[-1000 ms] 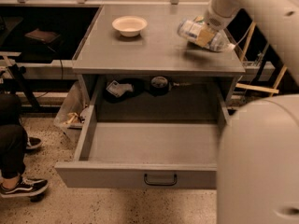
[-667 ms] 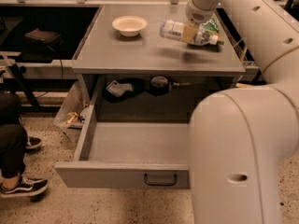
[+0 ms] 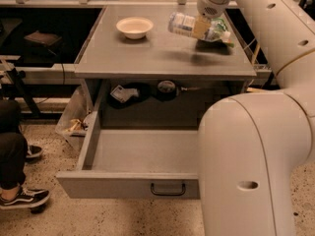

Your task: Pick blue plastic bottle from top drawer and place on counter

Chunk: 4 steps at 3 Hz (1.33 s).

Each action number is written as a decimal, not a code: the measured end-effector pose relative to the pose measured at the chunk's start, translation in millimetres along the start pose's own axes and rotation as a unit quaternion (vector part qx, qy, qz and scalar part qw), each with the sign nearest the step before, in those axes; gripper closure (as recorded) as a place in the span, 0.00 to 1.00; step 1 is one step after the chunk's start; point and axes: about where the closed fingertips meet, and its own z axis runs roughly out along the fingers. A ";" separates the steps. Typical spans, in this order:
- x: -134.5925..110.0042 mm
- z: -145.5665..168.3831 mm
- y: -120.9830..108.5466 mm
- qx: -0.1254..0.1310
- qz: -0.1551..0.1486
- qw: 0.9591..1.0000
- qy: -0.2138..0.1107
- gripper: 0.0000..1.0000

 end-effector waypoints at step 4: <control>0.0 0.0 0.0 0.000 0.000 1.000 0.000 0.00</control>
Offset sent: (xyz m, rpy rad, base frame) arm 0.0000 0.0000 0.0000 0.0000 0.0000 0.0000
